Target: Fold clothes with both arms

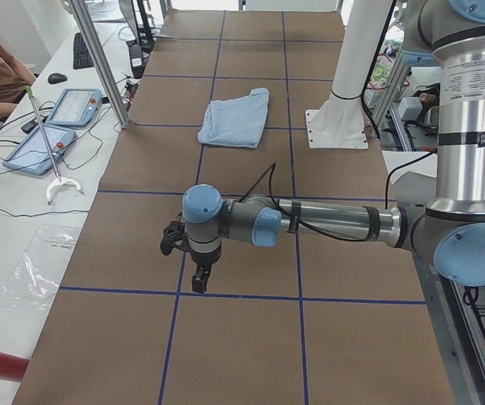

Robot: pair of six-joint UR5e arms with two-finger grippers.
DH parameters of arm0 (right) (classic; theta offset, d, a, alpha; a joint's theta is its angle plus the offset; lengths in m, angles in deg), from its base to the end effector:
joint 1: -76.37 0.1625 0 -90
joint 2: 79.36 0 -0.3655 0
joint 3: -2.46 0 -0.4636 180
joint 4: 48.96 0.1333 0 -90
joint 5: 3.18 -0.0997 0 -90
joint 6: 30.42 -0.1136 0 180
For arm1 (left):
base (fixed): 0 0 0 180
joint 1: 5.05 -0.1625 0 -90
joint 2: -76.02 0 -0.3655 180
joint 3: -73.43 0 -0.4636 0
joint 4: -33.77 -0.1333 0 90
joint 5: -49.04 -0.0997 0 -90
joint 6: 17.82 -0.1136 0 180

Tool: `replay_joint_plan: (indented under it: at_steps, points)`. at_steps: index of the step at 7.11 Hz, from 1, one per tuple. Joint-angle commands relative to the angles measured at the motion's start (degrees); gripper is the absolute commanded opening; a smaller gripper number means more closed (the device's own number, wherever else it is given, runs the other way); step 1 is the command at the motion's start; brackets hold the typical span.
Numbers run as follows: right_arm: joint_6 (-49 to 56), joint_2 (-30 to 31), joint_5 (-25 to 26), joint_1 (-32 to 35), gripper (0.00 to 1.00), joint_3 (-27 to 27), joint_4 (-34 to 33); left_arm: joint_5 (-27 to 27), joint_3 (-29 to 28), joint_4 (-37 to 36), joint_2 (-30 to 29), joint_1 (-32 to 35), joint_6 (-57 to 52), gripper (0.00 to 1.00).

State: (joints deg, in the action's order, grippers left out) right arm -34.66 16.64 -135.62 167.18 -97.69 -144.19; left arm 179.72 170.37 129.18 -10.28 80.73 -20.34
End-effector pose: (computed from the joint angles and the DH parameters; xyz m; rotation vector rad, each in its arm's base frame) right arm 0.0640 -0.5214 0.5781 -0.0402 -0.7401 0.0910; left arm -0.0186 -0.5537 0.5712 0.1342 0.7115 0.1660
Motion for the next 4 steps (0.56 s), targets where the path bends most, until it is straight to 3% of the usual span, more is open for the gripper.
replay_joint_plan:
  at_steps: [1,4]
  points:
    - [-0.15,-0.02,-0.09,-0.01,1.0,0.13,0.66,-0.07,-0.27,-0.05,0.07,0.0,-0.56,1.0]
    - [-0.51,-0.19,-0.27,-0.01,1.0,0.05,0.66,-0.07,-0.53,-0.05,0.07,0.0,-0.56,1.0]
